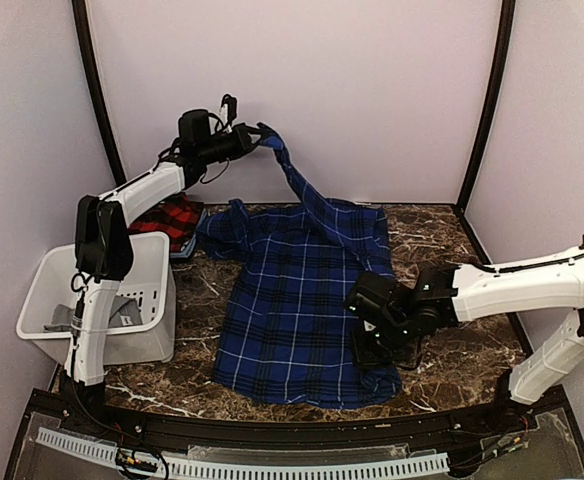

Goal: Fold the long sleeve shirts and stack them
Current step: Fold the flattened shirt at the center of the board.

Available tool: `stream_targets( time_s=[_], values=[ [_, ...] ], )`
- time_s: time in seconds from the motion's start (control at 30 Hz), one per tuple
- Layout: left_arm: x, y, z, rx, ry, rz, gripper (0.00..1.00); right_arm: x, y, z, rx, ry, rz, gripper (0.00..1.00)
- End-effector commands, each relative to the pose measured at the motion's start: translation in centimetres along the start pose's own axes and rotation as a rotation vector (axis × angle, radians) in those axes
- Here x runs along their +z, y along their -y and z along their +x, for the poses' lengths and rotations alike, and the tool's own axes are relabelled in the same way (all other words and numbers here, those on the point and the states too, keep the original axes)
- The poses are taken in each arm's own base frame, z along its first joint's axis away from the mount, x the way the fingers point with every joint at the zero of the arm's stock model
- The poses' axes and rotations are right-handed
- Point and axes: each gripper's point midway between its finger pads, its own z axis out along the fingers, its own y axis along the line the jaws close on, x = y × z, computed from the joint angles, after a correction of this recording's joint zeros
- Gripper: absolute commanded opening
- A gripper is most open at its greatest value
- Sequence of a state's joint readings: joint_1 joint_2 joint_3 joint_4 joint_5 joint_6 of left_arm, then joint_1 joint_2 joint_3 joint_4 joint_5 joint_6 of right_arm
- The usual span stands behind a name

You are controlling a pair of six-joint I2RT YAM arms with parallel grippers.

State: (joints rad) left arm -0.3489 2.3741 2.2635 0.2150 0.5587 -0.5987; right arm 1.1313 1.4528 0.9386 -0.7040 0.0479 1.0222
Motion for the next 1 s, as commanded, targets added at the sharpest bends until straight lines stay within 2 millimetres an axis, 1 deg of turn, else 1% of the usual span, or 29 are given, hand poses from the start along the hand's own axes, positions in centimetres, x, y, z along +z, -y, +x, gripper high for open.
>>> stream_targets(
  time_s=[0.0, 0.1, 0.17, 0.23, 0.33, 0.43, 0.5, 0.57, 0.63, 0.67, 0.7, 0.77, 0.9, 0.97],
  values=[
    [-3.7, 2.2, -6.8, 0.098, 0.092, 0.001, 0.0, 1.0, -5.3, -1.0, -0.116, -0.023, -0.144, 0.0],
    [-4.3, 1.0, -6.9, 0.098, 0.078, -0.025, 0.0, 2.2, -6.7, -1.0, -0.145, -0.05, -0.177, 0.0],
    [-4.7, 0.2, -6.9, 0.102, 0.072, -0.041, 0.0, 2.6, -7.5, -1.1, -0.154, -0.06, -0.197, 0.0],
    [-4.9, 0.1, -6.9, 0.109, 0.066, -0.047, 0.0, 2.8, -7.8, -1.1, -0.159, -0.064, -0.209, 0.0],
    [-5.0, 0.1, -6.9, 0.12, 0.061, -0.056, 0.0, 2.9, -7.8, -0.9, -0.158, -0.074, -0.216, 0.0],
    [-5.6, 0.6, -7.4, 0.143, 0.074, -0.069, 0.0, 3.0, -7.3, -0.3, -0.155, -0.09, -0.212, 0.0],
    [-5.8, 0.0, -7.3, 0.15, 0.073, -0.099, 0.0, 3.0, -6.7, 0.1, -0.147, -0.097, -0.211, 0.0],
    [-5.9, -0.4, -6.8, 0.15, 0.065, -0.119, 0.0, 3.0, -6.2, 0.7, -0.132, -0.105, -0.219, 0.0],
    [-5.9, -1.2, -5.7, 0.131, 0.046, -0.129, 0.0, 2.8, -5.9, 1.0, -0.117, -0.106, -0.24, 0.0],
    [-6.0, -1.2, -5.4, 0.127, 0.041, -0.124, 0.0, 2.8, -5.9, 1.2, -0.109, -0.107, -0.25, 0.0],
    [-5.9, -1.6, -4.7, 0.115, 0.034, -0.124, 0.0, 2.8, -5.9, 1.2, -0.103, -0.106, -0.26, 0.0],
    [-6.0, -1.9, -4.0, 0.102, 0.029, -0.124, 0.0, 2.9, -6.2, 1.4, -0.11, -0.115, -0.272, 0.0],
    [-6.0, -2.3, -3.4, 0.086, 0.027, -0.121, 0.0, 3.0, -7.0, 1.3, -0.107, -0.111, -0.312, 0.0],
    [-6.0, -2.3, -3.4, 0.084, 0.03, -0.12, 0.0, 3.0, -7.2, 1.2, -0.112, -0.113, -0.318, 0.0]
  ],
)
